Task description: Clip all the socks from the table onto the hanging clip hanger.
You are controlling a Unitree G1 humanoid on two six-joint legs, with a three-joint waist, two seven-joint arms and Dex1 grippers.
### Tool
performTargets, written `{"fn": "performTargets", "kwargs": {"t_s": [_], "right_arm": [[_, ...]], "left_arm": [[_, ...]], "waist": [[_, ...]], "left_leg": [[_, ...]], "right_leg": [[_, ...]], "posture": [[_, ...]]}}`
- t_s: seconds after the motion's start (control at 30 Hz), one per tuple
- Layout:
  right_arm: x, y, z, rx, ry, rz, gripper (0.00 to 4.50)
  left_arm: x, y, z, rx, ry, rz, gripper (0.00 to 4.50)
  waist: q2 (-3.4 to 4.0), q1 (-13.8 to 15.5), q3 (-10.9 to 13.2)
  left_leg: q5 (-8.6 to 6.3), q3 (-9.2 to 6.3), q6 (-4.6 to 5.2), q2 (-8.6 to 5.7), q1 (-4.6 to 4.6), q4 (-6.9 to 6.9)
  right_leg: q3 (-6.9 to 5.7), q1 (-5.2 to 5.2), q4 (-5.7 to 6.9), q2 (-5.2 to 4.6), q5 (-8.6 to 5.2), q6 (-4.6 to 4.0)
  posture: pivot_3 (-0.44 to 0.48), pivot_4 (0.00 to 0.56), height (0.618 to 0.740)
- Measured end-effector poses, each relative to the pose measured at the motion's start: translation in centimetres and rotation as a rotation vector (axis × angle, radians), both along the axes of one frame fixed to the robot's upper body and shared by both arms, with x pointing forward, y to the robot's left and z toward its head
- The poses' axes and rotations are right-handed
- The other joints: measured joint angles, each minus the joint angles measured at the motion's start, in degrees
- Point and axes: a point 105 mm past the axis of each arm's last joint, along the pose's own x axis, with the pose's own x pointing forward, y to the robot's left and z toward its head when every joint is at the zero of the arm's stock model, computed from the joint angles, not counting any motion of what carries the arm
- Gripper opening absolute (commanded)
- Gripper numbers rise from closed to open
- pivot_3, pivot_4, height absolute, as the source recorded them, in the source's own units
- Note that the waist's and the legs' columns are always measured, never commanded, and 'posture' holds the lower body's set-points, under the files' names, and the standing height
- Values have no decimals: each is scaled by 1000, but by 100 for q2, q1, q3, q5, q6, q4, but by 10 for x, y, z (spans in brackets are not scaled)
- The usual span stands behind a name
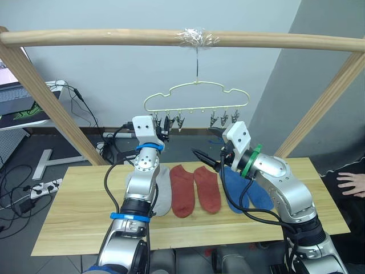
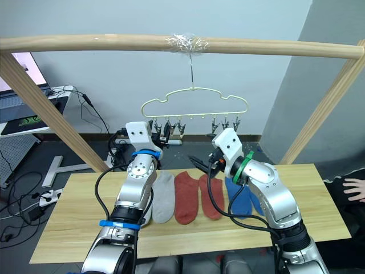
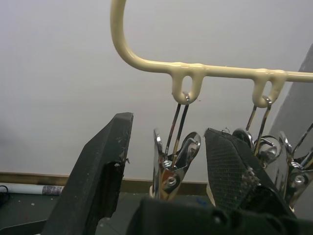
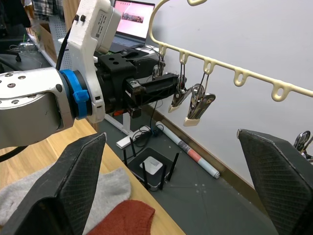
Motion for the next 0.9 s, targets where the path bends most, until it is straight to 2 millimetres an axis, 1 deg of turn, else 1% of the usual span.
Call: {"fn": "performTargets", "kwargs": {"t_s": [0.17, 0.27, 0.4, 0.47, 0.53, 0.7, 0.8, 0.87, 0.9], "right_arm": [[0, 0, -1, -1, 6, 0, 4500], [0, 0, -1, -2, 9, -1, 4500], [0, 0, -2, -3, 12, -1, 4500], [0, 0, -2, -3, 12, -1, 4500], [0, 0, -1, -2, 12, 0, 4500], [1, 2, 2, 3, 2, 5, 4500], [1, 7, 6, 28, 1, 6, 4500], [3, 7, 2, 41, 23, -27, 4500], [4, 4, -3, 42, 44, -56, 4500]], "left_arm": [[0, 0, 1, 1, -5, 4, 2630], [1, 0, 4, 5, -18, 5, 2091], [1, -1, 10, 7, -43, 2, 874], [1, -1, 10, 7, -43, 2, 400], [1, -1, 10, 7, -43, 2, 38], [1, -1, 10, -1, -40, -3, 15], [2, -3, 8, -21, -23, -42, 15], [2, -5, 7, -27, -6, -70, 15], [2, -5, 7, -27, -2, -85, 15]], "waist": [[0, -2, 0], [-1, -2, 1], [-1, -3, 1], [-1, -3, 2], [-1, -3, 2], [-1, -2, 2], [-1, -2, 2], [-1, -1, 2], [-2, 2, 3]], "left_leg": [[0, 0, 0, 0, 0, 0], [0, 0, 0, 0, -1, 0], [0, 0, 0, 0, -1, 0], [0, -1, 0, 0, -2, 0], [0, -1, 0, 0, -2, 0], [0, -1, 0, 0, -5, 0], [0, -4, 0, 0, -5, -1], [0, -4, 0, 0, -8, -1], [0, -5, 0, 0, -10, 0]], "right_leg": [[0, 0, 0, 0, 0, 0], [-1, 0, 0, 0, 0, 1], [0, 0, -1, 0, -1, 2], [-1, -1, -1, 0, -1, 2], [-1, -1, -2, 0, -1, 2], [-1, -3, -1, 0, 0, 1], [-4, -3, -1, 0, -1, 2], [-4, -4, -2, 0, 0, 1], [-5, -4, -3, 0, 0, 0]], "posture": [[214, 143, 740], [214, 143, 740], [214, 143, 740], [220, 142, 740], [220, 142, 740], [227, 143, 740], [237, 146, 740], [241, 151, 740], [243, 153, 740]]}}
